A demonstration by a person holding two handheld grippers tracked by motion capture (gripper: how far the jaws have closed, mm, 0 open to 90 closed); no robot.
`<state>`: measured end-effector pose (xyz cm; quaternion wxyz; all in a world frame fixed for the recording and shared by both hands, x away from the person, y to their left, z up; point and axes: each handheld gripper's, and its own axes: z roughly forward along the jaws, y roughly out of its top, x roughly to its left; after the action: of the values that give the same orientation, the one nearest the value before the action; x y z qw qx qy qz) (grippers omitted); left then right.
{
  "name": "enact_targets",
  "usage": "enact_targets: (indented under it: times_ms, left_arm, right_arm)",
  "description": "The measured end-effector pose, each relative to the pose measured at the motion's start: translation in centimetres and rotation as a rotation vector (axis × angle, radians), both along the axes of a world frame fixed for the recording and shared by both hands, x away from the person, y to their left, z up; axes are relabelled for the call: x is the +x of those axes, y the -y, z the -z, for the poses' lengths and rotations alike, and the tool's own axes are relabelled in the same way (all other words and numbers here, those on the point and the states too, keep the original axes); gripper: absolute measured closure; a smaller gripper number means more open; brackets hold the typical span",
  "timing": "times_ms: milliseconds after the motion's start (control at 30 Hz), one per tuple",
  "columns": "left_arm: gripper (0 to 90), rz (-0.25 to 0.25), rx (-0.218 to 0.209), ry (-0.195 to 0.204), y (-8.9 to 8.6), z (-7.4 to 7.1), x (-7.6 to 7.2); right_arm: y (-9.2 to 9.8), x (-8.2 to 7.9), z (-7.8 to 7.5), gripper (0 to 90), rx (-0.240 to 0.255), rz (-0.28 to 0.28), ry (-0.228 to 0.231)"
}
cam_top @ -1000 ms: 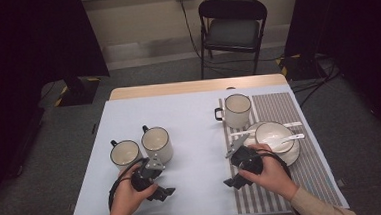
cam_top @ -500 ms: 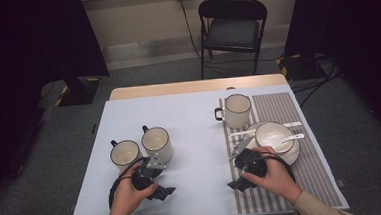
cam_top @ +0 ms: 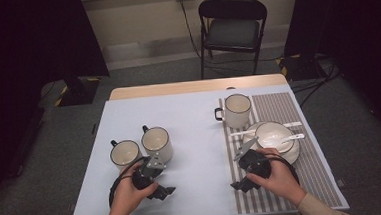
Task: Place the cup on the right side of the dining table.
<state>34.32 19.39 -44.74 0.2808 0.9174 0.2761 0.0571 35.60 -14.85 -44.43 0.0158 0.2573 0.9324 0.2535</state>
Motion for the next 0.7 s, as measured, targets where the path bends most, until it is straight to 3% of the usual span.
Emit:
enact_targets:
  times_ms: [700]
  left_arm:
    - [18.9, -0.005, -0.01, -0.012, -1.9, 0.7, -0.1]
  right_arm:
    - [1.6, -0.3, 0.7, 17.4, 0.0, 0.028, -0.012]
